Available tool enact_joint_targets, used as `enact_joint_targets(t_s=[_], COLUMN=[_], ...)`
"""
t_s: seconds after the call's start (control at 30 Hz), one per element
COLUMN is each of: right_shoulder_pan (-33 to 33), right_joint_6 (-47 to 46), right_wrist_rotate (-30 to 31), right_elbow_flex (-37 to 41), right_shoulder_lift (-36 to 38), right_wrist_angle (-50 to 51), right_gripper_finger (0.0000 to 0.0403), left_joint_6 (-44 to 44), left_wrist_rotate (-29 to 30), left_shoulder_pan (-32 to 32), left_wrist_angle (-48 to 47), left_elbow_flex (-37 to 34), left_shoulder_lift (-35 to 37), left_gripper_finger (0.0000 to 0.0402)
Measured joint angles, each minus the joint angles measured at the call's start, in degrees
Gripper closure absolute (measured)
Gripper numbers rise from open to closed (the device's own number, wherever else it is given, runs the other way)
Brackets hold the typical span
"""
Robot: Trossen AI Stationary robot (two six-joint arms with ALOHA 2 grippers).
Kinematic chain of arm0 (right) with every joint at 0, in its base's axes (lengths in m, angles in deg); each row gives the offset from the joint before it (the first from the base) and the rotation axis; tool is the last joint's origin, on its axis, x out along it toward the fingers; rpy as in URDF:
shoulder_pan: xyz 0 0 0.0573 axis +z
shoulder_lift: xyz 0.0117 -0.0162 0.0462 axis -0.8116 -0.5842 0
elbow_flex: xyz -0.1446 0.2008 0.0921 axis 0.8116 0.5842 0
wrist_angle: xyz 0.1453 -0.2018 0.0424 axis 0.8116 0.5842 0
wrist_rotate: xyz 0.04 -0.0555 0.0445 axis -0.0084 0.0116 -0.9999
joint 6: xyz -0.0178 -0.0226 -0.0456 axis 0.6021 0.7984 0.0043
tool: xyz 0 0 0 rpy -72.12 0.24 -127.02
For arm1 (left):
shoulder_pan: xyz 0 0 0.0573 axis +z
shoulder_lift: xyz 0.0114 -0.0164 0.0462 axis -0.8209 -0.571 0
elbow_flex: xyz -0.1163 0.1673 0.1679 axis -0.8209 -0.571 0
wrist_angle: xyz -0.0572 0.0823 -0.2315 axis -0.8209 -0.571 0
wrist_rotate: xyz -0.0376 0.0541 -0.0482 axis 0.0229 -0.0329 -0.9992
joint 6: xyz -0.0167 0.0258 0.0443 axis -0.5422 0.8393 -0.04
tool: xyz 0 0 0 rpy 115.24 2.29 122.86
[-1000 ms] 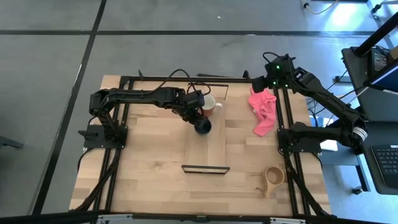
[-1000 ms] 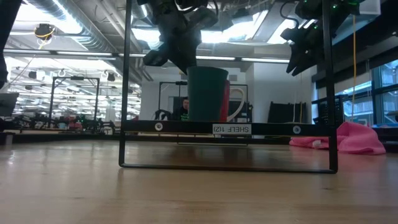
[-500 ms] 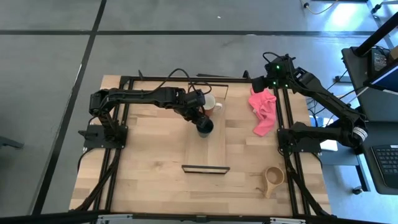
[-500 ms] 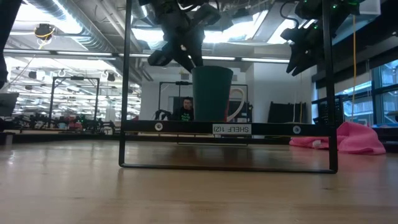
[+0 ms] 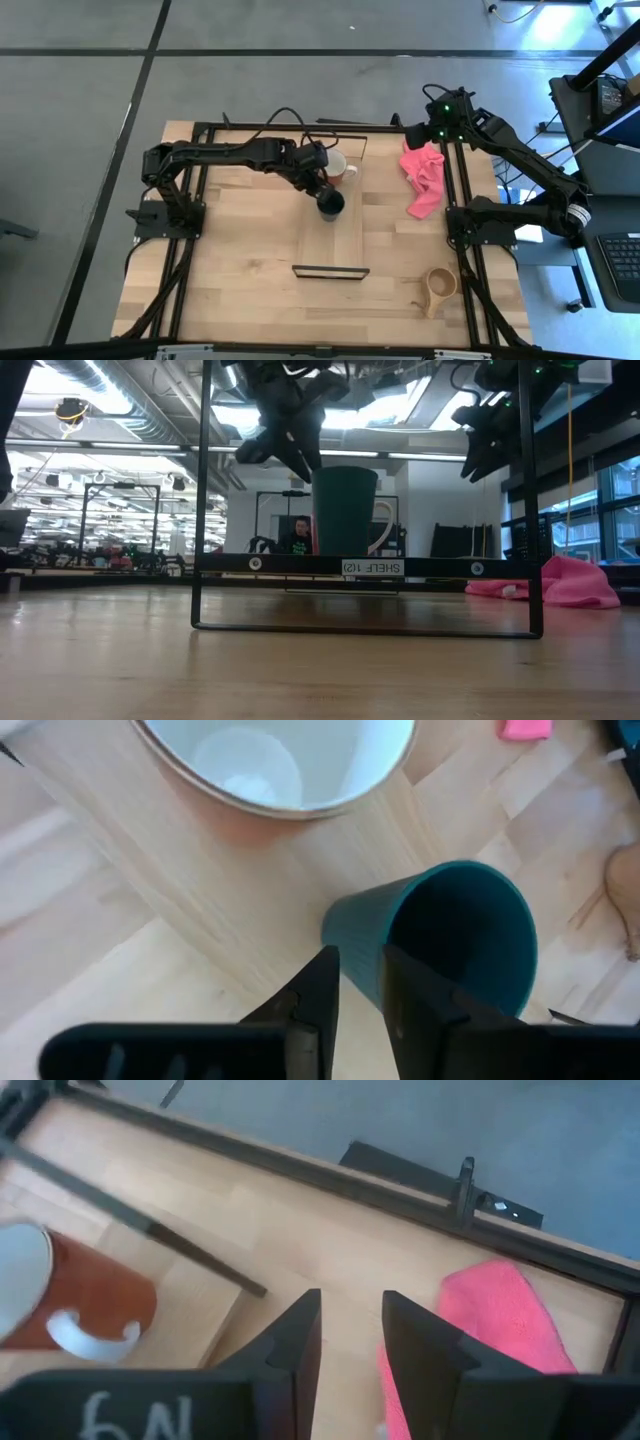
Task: Stack small to large cups/mugs on shelf
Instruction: Put the brown wooden mug on the shelf
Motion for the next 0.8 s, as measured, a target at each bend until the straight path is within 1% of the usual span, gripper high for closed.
enact_joint_targets(t_s=[0.07,0.13,0.23,0.3,0.37,0.4,0.47,0.53,0.6,0.7,0.8], right_shoulder_pan=[0.0,0.1,2.0,4.2,7.7,9.4,12.9,15.2,16.9,19.9,23.8], right_joint_6=[1.4,3.9,10.2,15.3,16.5,15.9,13.9,12.3,10.7,9.0,7.1], right_wrist_rotate=[-1.9,-7.2,-18.4,-27.1,-33.1,-33.9,-31.9,-29.9,-29.7,-27.5,-20.5], right_elbow_flex=[0.0,0.0,0.0,0.0,0.0,0.0,0.0,0.0,0.0,0.0,0.0], right_shoulder_lift=[0.0,0.0,0.6,1.9,3.7,4.7,6.6,8.1,9.0,9.9,10.5], right_wrist_angle=[1.8,4.0,7.5,9.0,8.5,7.6,6.5,7.2,9.7,17.6,28.3], right_gripper_finger=[0.0292,0.0292,0.0292,0.0292,0.0292,0.0292,0.0292,0.0292,0.0292,0.0292,0.0292], left_joint_6=[0.6,2.1,3.7,5.0,6.1,6.4,6.7,6.7,6.5,5.6,4.8], left_wrist_rotate=[1.4,2.6,4.3,5.7,7.0,7.5,8.2,8.3,8.1,7.5,7.3], left_shoulder_pan=[0.0,0.0,-0.3,-0.5,-0.5,-0.6,-0.5,-0.5,-0.5,-1.5,-3.1], left_wrist_angle=[-2.3,-2.9,-3.8,-3.7,-3.3,-2.8,-2.5,-1.7,-1.9,-1.8,-1.7], left_elbow_flex=[0.4,1.4,1.5,1.5,1.5,1.6,1.6,1.6,1.6,1.6,1.6], left_shoulder_lift=[0.9,1.7,4.0,5.3,6.8,7.4,8.1,8.3,8.5,8.6,8.6], left_gripper_finger=[0.0335,0.0337,0.0336,0.0334,0.0333,0.0333,0.0335,0.0337,0.0337,0.0335,0.0333])
